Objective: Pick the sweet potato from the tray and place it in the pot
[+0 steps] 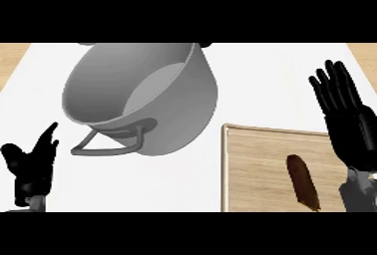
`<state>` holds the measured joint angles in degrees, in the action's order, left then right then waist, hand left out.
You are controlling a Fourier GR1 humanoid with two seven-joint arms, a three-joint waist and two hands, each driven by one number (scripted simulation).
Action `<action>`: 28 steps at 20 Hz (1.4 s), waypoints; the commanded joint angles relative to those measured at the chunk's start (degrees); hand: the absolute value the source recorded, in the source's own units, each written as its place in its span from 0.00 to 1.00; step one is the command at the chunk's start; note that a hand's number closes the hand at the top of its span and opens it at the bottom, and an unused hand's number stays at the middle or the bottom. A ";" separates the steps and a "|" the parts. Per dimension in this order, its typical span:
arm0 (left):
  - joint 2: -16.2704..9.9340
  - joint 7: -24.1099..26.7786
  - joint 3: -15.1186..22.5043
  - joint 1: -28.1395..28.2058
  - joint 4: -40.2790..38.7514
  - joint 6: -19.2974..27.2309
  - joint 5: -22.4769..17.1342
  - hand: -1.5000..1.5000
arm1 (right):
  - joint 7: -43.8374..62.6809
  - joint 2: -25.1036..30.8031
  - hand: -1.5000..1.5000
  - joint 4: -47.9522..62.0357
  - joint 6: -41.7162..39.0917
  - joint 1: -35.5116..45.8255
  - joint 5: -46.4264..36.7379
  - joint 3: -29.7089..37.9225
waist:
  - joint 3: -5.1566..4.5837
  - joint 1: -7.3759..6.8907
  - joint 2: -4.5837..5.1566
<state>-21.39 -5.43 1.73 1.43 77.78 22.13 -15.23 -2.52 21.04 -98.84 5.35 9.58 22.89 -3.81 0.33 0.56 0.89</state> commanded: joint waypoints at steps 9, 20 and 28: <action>-8.04 2.09 1.80 1.22 4.16 -3.19 5.91 0.50 | 3.99 26.68 0.00 4.07 18.59 -16.75 -37.65 6.97 | -1.28 6.61 -2.55; -8.34 2.01 4.25 3.17 9.00 -6.33 6.81 0.50 | 22.74 21.02 0.00 -24.65 24.91 -43.79 -66.42 -0.50 | -0.68 1.83 -1.26; -7.11 3.13 4.93 -0.11 6.04 -7.60 7.84 0.50 | 47.57 22.86 0.00 -36.08 -0.57 -39.16 -74.72 -8.28 | -0.64 -1.06 -0.45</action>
<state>-29.24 -3.08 6.14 2.67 85.40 15.04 -8.08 35.56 43.26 -130.87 14.61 -30.48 -47.93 -7.79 -0.37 0.47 0.14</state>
